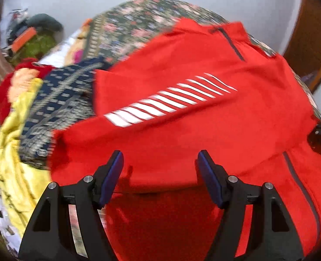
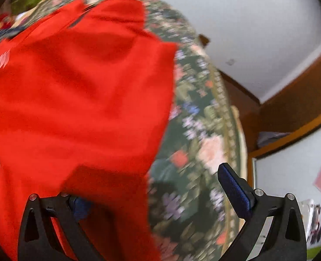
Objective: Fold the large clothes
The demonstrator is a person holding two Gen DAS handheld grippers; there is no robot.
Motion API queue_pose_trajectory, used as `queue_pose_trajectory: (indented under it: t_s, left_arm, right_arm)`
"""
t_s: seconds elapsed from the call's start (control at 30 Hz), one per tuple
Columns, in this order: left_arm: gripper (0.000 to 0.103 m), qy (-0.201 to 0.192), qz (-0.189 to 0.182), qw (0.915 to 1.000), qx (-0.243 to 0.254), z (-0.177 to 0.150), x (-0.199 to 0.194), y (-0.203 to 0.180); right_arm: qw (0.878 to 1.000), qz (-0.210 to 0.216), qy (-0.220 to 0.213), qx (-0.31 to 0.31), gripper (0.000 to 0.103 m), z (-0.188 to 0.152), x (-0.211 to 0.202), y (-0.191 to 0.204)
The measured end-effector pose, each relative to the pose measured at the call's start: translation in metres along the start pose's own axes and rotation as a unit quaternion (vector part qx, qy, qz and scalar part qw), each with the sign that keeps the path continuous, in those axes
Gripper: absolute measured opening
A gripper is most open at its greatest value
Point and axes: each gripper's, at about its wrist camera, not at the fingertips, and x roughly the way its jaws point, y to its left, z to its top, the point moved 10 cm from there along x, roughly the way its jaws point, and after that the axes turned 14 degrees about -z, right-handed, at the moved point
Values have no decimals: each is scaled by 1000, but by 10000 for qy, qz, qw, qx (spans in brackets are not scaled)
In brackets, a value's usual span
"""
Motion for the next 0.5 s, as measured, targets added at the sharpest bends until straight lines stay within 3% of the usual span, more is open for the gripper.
queue_pose_trajectory:
  t_s: [0.2,0.3,0.4,0.5]
  left_arm:
    - [70,-406,397,9945,-882,10,-22,71]
    - [70,-398,401,9917,-1153,5,-18,88]
    - [70,-174,368,9927,-1139,-6,-5,88]
    - [70,92,494,9958,-760,-17,10,77]
  right_arm:
    - [9969,-216,61,753,101,1,13,-46]
    - [9939,-260,217,1046,101,-6,24,-63]
    - [9918,-14,467,1187,101,-17,33,-68]
    - [9915,331,528,1138,101,-22,27,-66]
